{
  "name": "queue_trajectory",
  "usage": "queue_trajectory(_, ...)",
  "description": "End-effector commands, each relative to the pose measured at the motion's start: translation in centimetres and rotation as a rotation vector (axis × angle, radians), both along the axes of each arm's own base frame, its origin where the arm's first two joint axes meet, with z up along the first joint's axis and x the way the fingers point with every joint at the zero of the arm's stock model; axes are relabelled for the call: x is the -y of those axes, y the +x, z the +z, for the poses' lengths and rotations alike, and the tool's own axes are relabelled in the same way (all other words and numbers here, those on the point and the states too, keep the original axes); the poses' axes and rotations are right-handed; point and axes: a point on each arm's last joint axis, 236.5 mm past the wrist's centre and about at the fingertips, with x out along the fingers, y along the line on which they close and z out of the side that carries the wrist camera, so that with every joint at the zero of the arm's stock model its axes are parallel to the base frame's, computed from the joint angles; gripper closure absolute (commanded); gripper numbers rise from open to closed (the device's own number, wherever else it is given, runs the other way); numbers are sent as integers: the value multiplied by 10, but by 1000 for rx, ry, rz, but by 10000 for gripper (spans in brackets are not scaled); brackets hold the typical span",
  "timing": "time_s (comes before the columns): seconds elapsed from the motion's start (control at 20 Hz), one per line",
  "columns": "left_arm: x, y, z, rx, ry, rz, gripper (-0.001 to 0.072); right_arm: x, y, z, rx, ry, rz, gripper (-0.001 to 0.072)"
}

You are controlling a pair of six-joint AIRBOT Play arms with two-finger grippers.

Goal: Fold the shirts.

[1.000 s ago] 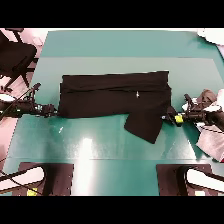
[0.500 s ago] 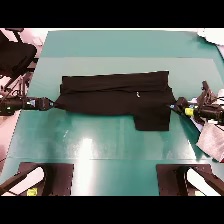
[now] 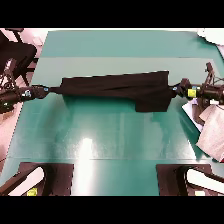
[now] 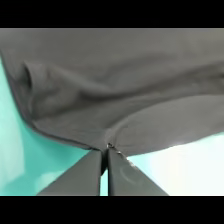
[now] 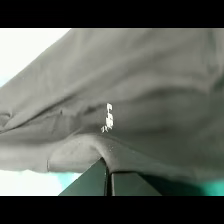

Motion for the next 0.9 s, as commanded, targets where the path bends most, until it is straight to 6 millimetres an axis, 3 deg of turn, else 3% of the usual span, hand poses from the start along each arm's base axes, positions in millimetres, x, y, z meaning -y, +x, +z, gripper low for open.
queue_trajectory(0.0, -12, 20, 8, 100, 33, 31, 684, -6, 37, 1, 15, 1, 46, 690)
queue_trajectory(0.1, -11, 27, -1, 107, 43, 20, 683, -1, 55, 1, 26, -1, 46, 690)
queue_trajectory(0.3, 11, 47, -35, 110, 171, -37, 683, 7, 85, -2, 36, 3, 62, 690)
queue_trajectory(0.55, -4, 72, -65, 97, 297, 76, 683, 14, 116, -21, 29, 11, 79, 690)
queue_trajectory(0.85, -21, 78, -89, 66, 359, 119, 683, 17, 126, -61, -36, 28, 81, 690)
